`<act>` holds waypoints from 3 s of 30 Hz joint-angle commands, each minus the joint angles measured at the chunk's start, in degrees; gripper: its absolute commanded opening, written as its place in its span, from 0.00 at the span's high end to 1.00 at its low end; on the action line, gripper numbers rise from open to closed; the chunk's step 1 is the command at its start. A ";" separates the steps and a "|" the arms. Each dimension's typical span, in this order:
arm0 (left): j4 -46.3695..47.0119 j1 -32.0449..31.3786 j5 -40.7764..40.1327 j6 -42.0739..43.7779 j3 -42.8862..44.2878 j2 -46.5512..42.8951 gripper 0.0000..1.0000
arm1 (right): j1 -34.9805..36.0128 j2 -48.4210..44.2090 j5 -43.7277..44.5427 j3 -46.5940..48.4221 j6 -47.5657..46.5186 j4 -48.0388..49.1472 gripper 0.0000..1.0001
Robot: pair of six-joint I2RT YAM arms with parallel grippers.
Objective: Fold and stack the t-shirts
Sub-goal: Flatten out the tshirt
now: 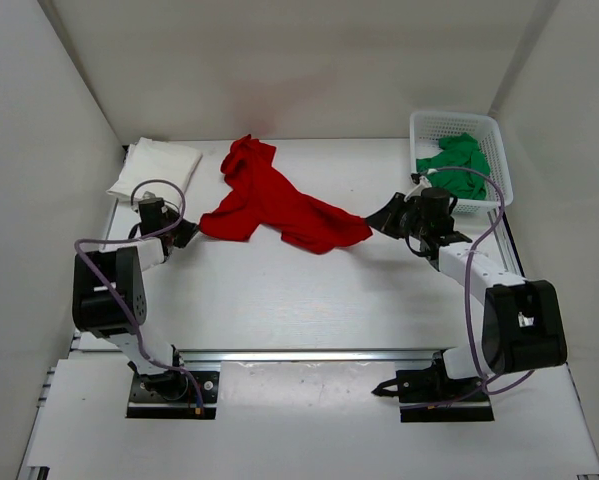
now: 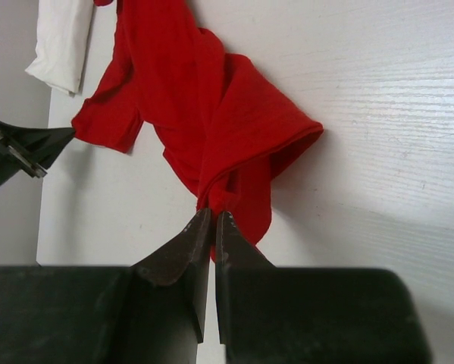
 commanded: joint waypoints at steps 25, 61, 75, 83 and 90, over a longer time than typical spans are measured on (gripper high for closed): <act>-10.66 -1.84 9.49 7.14 -3.58 -26.40 1.00 | -2.92 -13.61 12.53 -21.71 -4.87 -9.31 0.57; -15.41 3.32 27.32 0.47 31.90 -30.88 1.00 | 7.54 -21.09 33.09 33.32 -15.84 -41.28 1.00; -17.25 7.84 26.21 -1.40 43.62 -22.89 1.00 | -1.33 6.34 17.05 80.36 -20.96 -53.36 1.00; -22.06 -1.74 15.21 5.82 49.64 -5.00 1.00 | -2.30 23.88 11.85 84.26 -21.23 -49.83 1.00; -27.36 -2.54 14.06 0.56 85.76 16.30 1.00 | -7.92 38.52 0.52 100.90 -11.05 -39.31 0.99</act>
